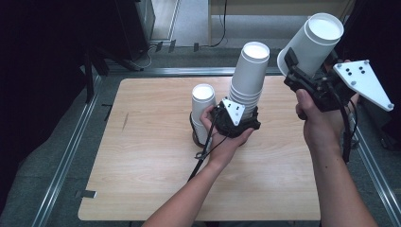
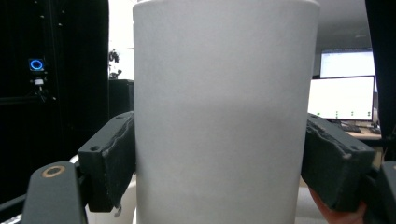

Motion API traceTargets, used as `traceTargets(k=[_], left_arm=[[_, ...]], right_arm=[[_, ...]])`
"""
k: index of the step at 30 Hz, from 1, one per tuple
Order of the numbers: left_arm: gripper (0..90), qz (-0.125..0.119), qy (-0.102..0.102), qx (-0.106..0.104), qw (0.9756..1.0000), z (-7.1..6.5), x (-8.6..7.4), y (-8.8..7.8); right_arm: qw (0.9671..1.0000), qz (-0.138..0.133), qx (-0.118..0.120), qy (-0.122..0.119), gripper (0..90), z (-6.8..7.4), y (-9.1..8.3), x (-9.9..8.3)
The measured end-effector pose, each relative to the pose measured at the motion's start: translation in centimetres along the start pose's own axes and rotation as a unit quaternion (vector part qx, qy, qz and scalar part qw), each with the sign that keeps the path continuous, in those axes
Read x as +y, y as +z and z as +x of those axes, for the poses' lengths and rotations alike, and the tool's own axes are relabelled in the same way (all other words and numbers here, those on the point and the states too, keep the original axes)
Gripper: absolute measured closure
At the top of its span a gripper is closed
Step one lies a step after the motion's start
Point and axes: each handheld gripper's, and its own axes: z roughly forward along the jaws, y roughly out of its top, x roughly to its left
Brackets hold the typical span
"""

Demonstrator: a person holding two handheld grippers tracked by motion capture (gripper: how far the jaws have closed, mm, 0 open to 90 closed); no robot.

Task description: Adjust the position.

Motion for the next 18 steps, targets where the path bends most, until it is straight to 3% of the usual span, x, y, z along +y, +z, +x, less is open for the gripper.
traceTargets(k=[18], left_arm=[[1.6, -0.007, 0.017, -0.04, 0.999, -0.4, -1.2, -2.9]], right_arm=[[0.9996, 0.028, -0.009, -0.004, 18.7, -0.7, -1.8, -3.9]])
